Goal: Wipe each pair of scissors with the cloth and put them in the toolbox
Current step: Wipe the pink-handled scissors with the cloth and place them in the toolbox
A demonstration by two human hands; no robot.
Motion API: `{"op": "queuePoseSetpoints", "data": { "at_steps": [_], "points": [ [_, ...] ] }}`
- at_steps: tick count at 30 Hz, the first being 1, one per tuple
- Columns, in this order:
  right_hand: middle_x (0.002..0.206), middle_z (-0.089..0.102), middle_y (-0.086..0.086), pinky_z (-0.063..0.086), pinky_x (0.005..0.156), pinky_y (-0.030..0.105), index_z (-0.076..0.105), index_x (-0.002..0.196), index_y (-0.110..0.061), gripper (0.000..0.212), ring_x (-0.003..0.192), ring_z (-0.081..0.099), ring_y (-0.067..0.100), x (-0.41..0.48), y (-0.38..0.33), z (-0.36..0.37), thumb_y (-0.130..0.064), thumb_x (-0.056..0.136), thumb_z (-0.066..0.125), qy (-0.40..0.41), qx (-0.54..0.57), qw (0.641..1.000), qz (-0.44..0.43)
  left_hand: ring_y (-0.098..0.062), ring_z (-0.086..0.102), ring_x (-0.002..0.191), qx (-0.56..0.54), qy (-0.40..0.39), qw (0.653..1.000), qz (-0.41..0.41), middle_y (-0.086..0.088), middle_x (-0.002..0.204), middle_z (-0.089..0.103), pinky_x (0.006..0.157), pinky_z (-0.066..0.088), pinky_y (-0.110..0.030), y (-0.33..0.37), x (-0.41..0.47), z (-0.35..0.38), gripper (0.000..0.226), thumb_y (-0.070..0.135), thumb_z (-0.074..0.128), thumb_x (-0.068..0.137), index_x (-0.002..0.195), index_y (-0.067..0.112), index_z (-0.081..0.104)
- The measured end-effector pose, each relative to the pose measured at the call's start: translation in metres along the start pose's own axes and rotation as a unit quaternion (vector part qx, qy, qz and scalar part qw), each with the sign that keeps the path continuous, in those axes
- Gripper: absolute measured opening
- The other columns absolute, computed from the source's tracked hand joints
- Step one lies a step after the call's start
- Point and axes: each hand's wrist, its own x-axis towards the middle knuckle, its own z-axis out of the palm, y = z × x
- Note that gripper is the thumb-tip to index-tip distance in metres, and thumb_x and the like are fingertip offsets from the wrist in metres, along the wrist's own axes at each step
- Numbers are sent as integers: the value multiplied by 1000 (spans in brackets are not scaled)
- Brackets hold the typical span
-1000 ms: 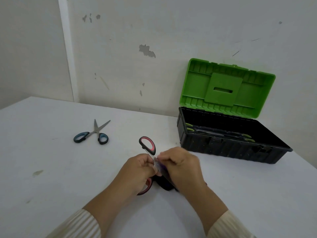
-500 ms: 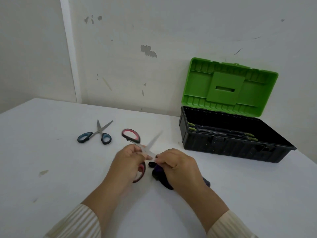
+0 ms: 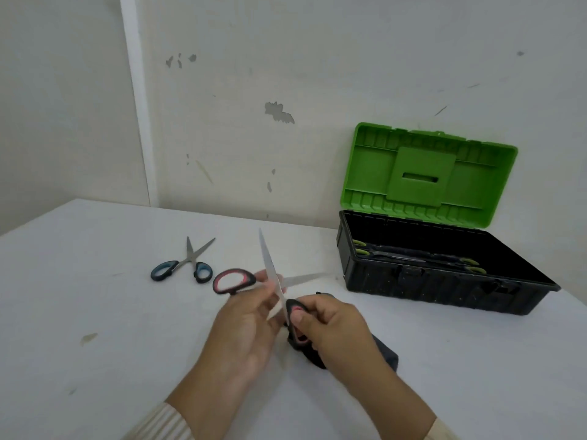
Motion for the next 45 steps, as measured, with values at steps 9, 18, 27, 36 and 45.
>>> {"op": "queuePoseSetpoints", "data": {
  "at_steps": [9,18,27,36,45],
  "points": [
    [62,64,2,43,42,21,66,83,-20,7,47,53,6,5,5,-19,-16,85,61,70,37,995,68,-15,67,67,231,-34,972,-23,-7,78,73,61,57,-25,-2,1,-11,12,10,59,90,94,10,70],
    [66,65,1,51,58,32,70,84,-20,10,54,55,12,7,5,-21,-25,85,61,73,-11,996,50,-12,64,66,325,-69,943,-16,-9,85,75,59,50,-26,-14,-7,-7,18,17,55,94,93,10,71],
    [66,68,2,50,61,30,67,69,-16,20,61,60,12,3,-12,-50,-29,83,62,207,-27,978,-17,-11,68,71,448,-120,876,132,3,77,74,67,58,-25,-21,-36,20,19,19,61,90,95,36,68],
    [70,67,11,46,55,27,66,82,-7,21,60,59,22,-21,40,-157,-22,89,52,243,-179,948,97,-16,36,139,606,-224,763,18,6,155,30,116,28,-32,-124,-43,97,57,20,45,97,149,25,23],
    [73,63,14,47,61,32,64,95,-14,21,67,58,30,30,16,-270,-17,87,45,235,-466,849,-84,-24,13,146,835,-217,483,150,-7,159,18,120,12,-44,-178,4,122,56,39,24,98,147,12,24]
  ]
}}
